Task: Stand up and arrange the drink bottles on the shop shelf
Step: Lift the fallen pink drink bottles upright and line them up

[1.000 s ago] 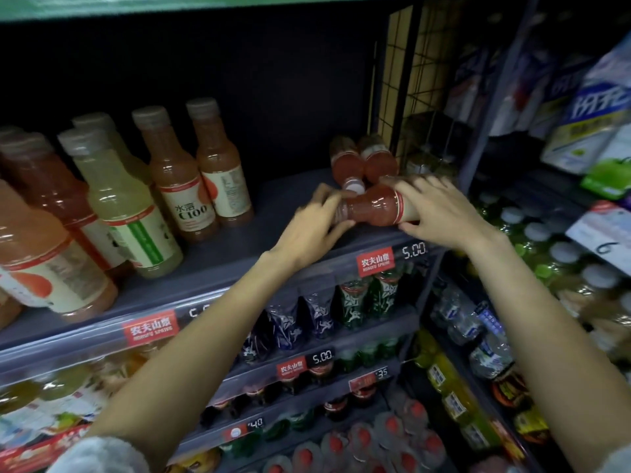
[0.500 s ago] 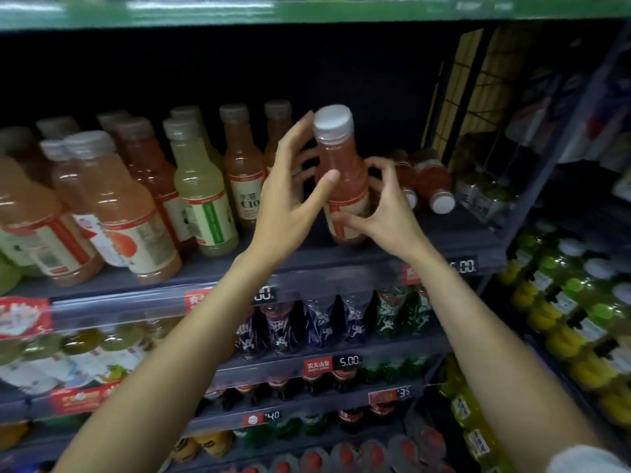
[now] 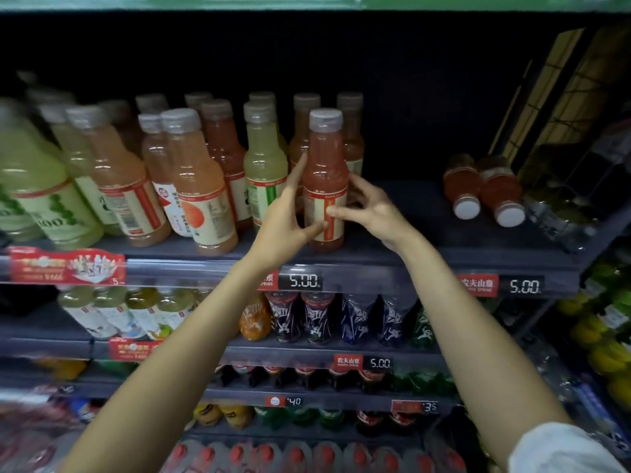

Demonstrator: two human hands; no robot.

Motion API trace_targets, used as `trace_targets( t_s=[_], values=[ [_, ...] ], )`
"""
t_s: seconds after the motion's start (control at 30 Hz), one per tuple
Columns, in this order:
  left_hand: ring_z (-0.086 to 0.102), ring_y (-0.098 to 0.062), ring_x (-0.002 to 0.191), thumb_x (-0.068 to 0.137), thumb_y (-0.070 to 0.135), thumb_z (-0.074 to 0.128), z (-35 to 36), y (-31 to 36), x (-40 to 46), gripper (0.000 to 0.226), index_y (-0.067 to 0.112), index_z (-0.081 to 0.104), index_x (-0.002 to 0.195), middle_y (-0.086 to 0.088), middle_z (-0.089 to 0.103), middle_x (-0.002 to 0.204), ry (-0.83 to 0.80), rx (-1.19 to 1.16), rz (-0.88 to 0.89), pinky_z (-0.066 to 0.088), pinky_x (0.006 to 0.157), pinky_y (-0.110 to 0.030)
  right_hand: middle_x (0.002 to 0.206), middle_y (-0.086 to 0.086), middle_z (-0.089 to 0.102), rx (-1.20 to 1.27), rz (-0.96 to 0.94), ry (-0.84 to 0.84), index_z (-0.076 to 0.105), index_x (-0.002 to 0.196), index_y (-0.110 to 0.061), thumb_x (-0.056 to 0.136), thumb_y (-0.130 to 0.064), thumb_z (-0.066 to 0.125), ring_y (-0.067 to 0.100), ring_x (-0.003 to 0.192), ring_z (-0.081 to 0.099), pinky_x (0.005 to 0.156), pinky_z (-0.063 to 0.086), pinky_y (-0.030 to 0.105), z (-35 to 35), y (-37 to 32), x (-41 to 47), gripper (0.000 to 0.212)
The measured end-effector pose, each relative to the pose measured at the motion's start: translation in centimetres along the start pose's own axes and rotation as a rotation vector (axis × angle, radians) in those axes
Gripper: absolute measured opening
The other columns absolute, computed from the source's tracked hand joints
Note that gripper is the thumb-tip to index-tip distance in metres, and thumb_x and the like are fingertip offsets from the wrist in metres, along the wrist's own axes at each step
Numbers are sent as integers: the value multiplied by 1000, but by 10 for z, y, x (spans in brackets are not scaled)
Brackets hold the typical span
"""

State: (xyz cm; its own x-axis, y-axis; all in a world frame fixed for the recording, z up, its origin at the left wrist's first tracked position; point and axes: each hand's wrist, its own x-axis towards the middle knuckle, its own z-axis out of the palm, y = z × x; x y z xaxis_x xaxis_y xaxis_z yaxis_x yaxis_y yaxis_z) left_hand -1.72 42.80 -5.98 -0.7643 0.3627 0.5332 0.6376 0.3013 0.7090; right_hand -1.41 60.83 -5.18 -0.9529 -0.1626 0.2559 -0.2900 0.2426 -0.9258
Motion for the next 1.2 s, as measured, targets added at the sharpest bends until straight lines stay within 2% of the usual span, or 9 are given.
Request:
trace_targets(
  t_s=[0.1,0.23,0.37,0.47,0.53,0.6,0.73,0.93,1.2],
  values=[
    [33,10,131,79,4,76,6,-1,0,100,13,10,153,10,34,147,42,83,-3,32,111,-21,131,-4,47,-127,-11,103,45,135,-23,77,-23,77,10,114,54,94,49,24,-3,0,0,66],
    [47,-19,129,76,10,79,16,0,1,98,20,18,152,-11,38,148,161,190,-3,41,106,-35,105,-6,56,-151,-86,263,46,118,-22,78,-17,76,8,91,59,77,52,24,4,4,-7,51],
    [56,-19,111,78,15,77,21,10,0,94,21,20,152,-14,38,144,236,273,-20,46,90,-25,104,-9,58,-169,-103,293,49,120,-15,84,-15,70,0,92,59,75,49,14,11,2,-7,42],
    [52,-11,90,80,19,76,21,12,-3,89,21,22,151,-17,38,140,283,361,-36,34,75,-11,105,-12,58,-131,-99,270,51,122,-14,87,-22,67,-2,94,57,74,47,6,16,-3,-4,40],
    [55,-23,102,79,19,77,22,12,-5,89,21,23,150,-20,37,139,302,408,-41,35,75,-14,106,-10,59,-112,-97,266,53,123,-14,88,-25,66,-4,92,56,73,45,4,20,-4,0,38],
    [54,-31,108,78,15,77,22,10,-5,90,20,23,150,-21,36,139,303,440,-35,46,77,-28,106,-8,59,-110,-92,284,55,123,-15,89,-26,65,-4,91,56,73,45,5,23,-4,4,38],
    [54,-31,104,77,5,74,21,4,-4,91,20,23,151,-20,39,135,304,534,-24,49,74,-35,101,-10,56,-157,-104,328,57,126,-13,90,-28,63,-1,86,57,77,49,15,27,-1,11,39],
    [47,-39,117,75,3,72,23,-5,-4,91,17,24,151,-24,35,138,327,611,8,53,80,-47,91,-15,56,-202,-125,328,53,126,-15,92,-27,61,-5,82,56,69,45,5,31,-1,14,37],
    [42,-29,117,77,9,72,22,-9,-6,80,19,32,145,-19,42,134,416,634,74,46,64,-30,112,-4,59,-361,-151,214,47,133,-16,92,-25,60,11,100,58,86,49,26,24,-3,7,44]
  ],
)
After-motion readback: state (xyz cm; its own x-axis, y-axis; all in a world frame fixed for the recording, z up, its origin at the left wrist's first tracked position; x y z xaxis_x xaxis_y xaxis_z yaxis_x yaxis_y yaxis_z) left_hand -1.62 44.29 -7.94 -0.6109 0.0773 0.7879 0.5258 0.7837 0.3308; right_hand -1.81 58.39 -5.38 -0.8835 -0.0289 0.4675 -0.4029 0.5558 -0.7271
